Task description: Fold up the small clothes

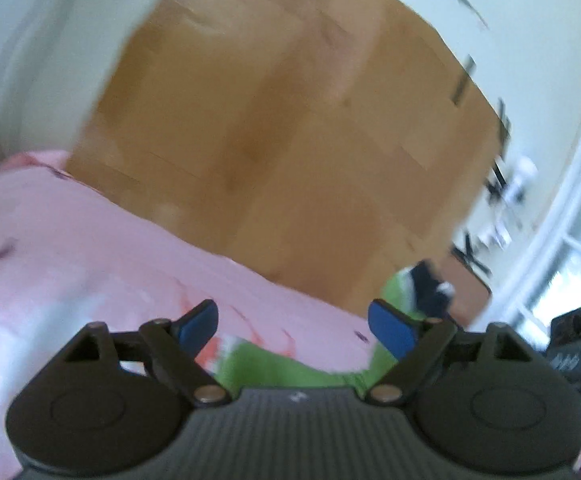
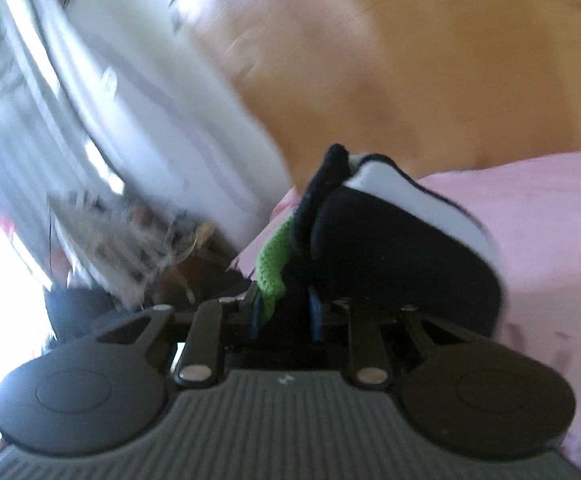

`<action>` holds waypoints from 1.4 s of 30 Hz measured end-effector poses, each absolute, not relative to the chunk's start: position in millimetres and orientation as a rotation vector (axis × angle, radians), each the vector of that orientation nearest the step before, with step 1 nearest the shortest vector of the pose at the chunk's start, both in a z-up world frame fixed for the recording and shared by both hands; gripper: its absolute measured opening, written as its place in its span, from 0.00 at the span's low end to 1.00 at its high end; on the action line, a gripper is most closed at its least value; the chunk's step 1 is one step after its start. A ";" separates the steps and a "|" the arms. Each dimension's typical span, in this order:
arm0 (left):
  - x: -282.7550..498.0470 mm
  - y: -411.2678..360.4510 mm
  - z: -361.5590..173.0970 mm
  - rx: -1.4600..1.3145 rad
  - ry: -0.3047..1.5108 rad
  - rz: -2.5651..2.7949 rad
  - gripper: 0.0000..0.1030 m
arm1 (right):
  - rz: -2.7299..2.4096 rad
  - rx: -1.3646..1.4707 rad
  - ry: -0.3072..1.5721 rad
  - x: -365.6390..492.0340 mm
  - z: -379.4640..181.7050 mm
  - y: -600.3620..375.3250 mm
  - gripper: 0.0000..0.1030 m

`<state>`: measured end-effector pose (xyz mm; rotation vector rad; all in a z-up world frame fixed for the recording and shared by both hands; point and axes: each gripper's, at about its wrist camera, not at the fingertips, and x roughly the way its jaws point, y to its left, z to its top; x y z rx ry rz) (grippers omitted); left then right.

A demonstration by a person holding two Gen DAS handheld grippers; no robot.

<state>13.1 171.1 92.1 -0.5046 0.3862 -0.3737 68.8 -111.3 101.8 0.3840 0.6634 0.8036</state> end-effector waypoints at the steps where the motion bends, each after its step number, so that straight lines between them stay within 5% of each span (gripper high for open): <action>1: 8.0 177.0 93.3 -0.513 0.373 -0.363 0.89 | 0.822 0.354 0.680 74.3 99.1 -94.9 0.25; 8: 7.9 167.6 84.4 -0.492 0.397 -0.357 0.95 | 0.887 0.256 0.862 115.3 25.8 -15.7 0.27; 11: 20.0 157.2 80.2 -0.479 0.441 -0.363 0.95 | 0.918 0.276 0.865 109.2 36.9 -21.4 0.48; 14: 33.7 147.2 74.8 -0.469 0.491 -0.349 0.95 | 0.956 0.226 0.811 90.0 49.3 -38.0 0.55; 19: 51.4 139.1 65.1 -0.457 0.556 -0.307 0.95 | 0.912 0.202 0.679 64.8 70.1 -82.2 0.54; 24: 70.2 143.0 72.9 -0.508 0.579 -0.309 0.95 | 0.724 0.260 0.568 92.4 93.5 -107.0 0.35; 28: 98.6 134.9 58.0 -0.460 0.717 -0.234 0.87 | 0.684 0.260 0.661 129.7 70.4 -94.3 0.33; 30: 108.0 132.2 37.8 -0.473 0.765 -0.220 0.95 | 0.658 0.148 0.729 142.7 43.1 -76.0 0.31; 42: 103.4 131.3 33.3 -0.425 0.703 -0.219 1.00 | 0.560 -0.054 0.525 115.4 21.1 -54.3 0.33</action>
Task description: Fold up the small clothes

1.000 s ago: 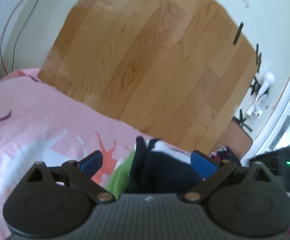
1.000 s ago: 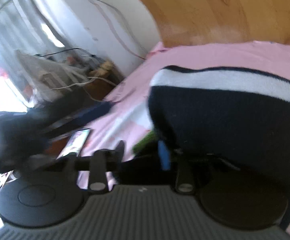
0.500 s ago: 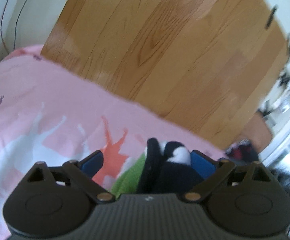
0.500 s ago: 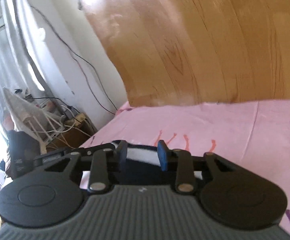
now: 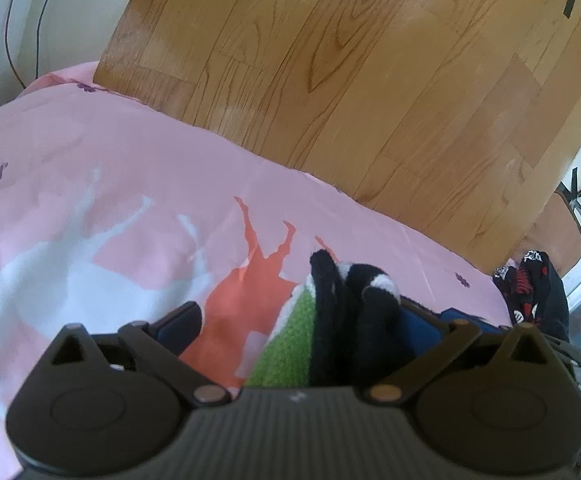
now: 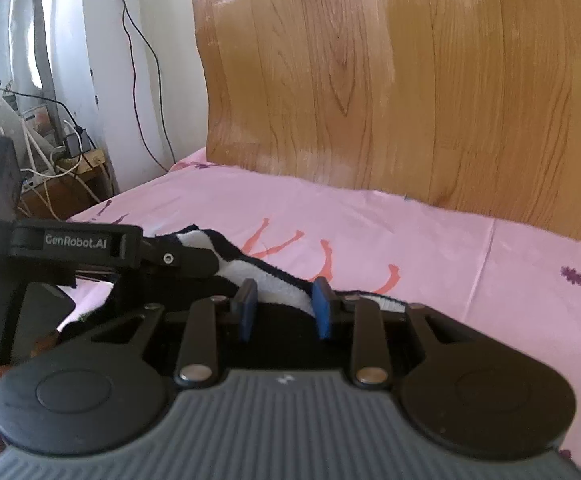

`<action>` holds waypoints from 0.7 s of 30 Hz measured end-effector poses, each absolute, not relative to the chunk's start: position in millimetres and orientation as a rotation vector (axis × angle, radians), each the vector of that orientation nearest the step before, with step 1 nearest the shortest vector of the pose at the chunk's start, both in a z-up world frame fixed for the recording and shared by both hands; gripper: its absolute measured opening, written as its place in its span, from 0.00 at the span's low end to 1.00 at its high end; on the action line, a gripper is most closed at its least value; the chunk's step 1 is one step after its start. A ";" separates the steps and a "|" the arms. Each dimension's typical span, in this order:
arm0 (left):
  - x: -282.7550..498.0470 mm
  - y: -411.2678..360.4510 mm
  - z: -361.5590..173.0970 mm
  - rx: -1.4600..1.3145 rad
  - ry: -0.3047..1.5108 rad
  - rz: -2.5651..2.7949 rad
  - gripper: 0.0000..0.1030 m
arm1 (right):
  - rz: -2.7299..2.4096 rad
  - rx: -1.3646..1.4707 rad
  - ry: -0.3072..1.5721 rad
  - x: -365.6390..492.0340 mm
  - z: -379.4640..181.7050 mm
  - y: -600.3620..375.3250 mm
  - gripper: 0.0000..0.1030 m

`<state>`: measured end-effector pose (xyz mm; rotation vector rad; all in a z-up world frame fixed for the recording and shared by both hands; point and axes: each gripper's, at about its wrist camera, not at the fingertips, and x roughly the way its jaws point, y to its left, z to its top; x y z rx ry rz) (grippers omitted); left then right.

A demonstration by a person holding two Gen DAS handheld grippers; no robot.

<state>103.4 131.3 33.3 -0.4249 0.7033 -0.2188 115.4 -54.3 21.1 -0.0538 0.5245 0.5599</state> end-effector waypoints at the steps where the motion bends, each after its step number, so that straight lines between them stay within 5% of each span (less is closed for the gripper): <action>1: 103.0 132.2 33.0 -0.430 0.702 -0.224 1.00 | 0.553 -0.069 0.516 116.2 23.0 -54.3 0.33; 21: 90.8 162.6 42.9 -0.522 0.642 -0.284 0.99 | 0.836 -0.411 0.456 53.9 23.4 25.2 0.29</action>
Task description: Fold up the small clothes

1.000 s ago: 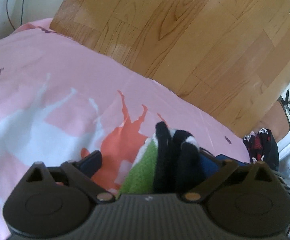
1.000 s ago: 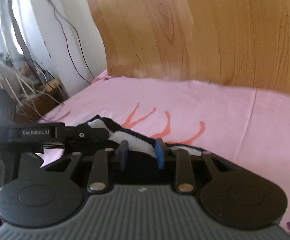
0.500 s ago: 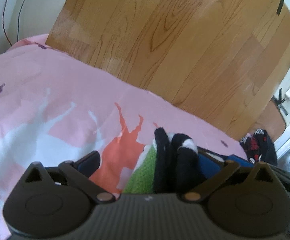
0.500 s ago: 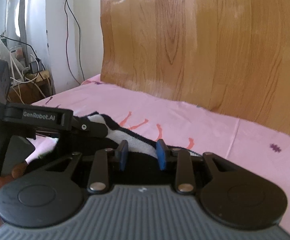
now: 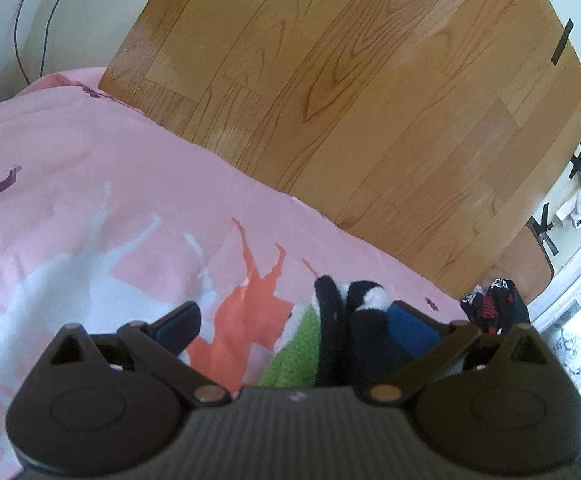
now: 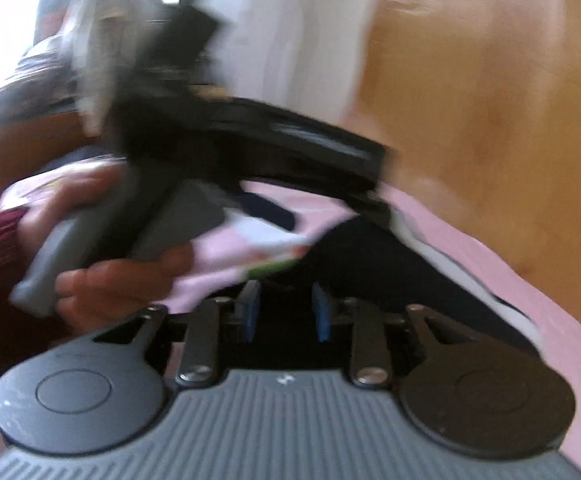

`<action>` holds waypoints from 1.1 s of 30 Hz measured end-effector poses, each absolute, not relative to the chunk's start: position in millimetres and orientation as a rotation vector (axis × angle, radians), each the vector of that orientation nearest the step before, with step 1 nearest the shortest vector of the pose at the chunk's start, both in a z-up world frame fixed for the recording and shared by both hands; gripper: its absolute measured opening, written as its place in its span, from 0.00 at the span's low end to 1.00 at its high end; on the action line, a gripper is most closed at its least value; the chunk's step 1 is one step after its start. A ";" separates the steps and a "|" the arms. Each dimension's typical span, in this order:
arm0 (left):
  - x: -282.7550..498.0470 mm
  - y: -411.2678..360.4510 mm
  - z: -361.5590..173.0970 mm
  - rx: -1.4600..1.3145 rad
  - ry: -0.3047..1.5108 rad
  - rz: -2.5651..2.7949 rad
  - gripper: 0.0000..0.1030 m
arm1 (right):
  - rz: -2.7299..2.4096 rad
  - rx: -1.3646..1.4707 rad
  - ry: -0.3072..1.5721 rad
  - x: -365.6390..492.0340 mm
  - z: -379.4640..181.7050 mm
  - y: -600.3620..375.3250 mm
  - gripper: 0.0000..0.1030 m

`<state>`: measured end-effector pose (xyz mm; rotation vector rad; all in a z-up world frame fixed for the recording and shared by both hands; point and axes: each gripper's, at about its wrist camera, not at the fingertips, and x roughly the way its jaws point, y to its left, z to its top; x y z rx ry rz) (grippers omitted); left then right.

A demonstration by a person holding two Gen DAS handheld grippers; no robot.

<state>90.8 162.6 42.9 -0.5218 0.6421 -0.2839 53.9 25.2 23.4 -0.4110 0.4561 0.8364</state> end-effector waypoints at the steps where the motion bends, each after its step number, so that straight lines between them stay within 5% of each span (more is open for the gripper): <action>1: 90.1 162.9 43.5 -0.519 0.639 -0.285 0.99 | 0.870 -0.438 0.441 48.0 22.2 28.0 0.29; 6: 87.7 160.5 46.1 -0.488 0.636 -0.292 0.99 | 0.986 -0.497 0.412 24.5 16.7 28.0 0.27; 12: 81.9 157.0 50.5 -0.478 0.611 -0.315 1.00 | 0.955 -0.268 0.400 33.4 36.6 -24.9 0.36; 18: 69.5 152.1 59.0 -0.475 0.542 -0.407 1.00 | 0.739 0.126 0.376 53.8 48.5 -117.0 0.59; 20: 67.8 148.6 60.0 -0.462 0.537 -0.425 1.00 | 0.635 0.249 0.376 60.2 43.0 -145.4 0.78; 22: 66.9 143.6 60.4 -0.444 0.542 -0.442 1.00 | 0.527 0.348 0.401 68.5 32.3 -165.6 0.84; 33: 90.3 121.9 37.8 -0.345 0.731 -0.383 1.00 | 0.571 0.546 0.665 97.0 -22.4 -146.4 0.86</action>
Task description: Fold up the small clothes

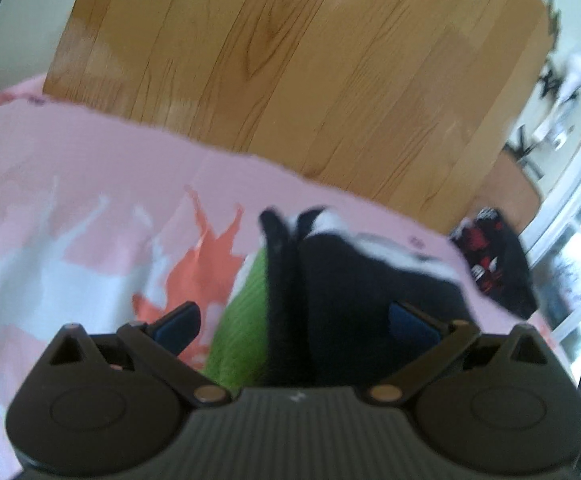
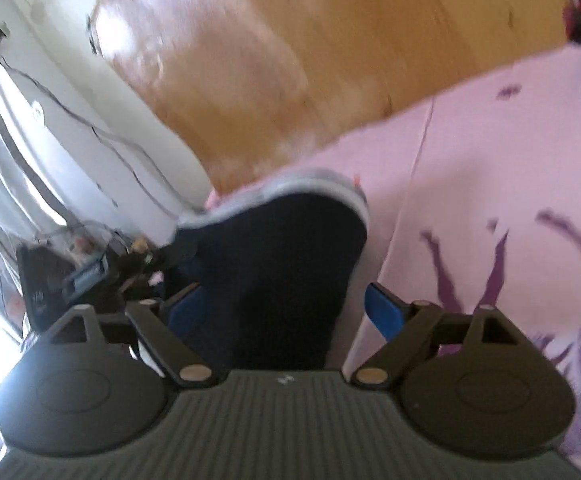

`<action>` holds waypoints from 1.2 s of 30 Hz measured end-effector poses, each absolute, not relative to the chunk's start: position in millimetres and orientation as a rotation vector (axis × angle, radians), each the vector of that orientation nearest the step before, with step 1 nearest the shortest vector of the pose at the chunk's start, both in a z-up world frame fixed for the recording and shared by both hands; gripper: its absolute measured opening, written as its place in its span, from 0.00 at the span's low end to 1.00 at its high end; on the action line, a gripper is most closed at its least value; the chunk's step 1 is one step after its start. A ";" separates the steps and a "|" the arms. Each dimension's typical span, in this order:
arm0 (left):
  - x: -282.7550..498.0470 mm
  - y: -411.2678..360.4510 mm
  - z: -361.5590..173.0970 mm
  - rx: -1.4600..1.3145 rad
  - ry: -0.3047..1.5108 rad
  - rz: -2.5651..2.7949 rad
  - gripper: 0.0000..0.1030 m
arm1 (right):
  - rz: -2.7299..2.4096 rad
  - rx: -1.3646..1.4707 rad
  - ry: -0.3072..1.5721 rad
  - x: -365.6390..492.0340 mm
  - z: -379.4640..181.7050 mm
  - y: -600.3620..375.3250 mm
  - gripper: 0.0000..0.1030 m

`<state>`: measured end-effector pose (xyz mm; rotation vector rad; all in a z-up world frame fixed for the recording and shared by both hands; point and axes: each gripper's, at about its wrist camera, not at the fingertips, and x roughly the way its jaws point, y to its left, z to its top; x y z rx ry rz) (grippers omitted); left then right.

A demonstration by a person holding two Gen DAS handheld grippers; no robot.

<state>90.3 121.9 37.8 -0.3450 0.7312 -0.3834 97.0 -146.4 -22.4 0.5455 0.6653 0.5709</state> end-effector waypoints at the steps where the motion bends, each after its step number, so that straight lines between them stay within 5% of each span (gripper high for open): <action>1: 92.5 121.9 35.7 -0.349 0.745 -0.384 1.00 | 0.565 0.548 0.692 98.4 -27.9 -147.1 0.87; 16: 77.4 132.3 47.9 -0.407 0.646 -0.442 1.00 | 0.586 0.536 0.642 89.3 -31.3 -154.8 0.89; 36: 70.0 130.8 29.4 -0.400 0.766 -0.391 1.00 | 0.585 0.539 0.642 88.2 -30.0 -155.4 0.89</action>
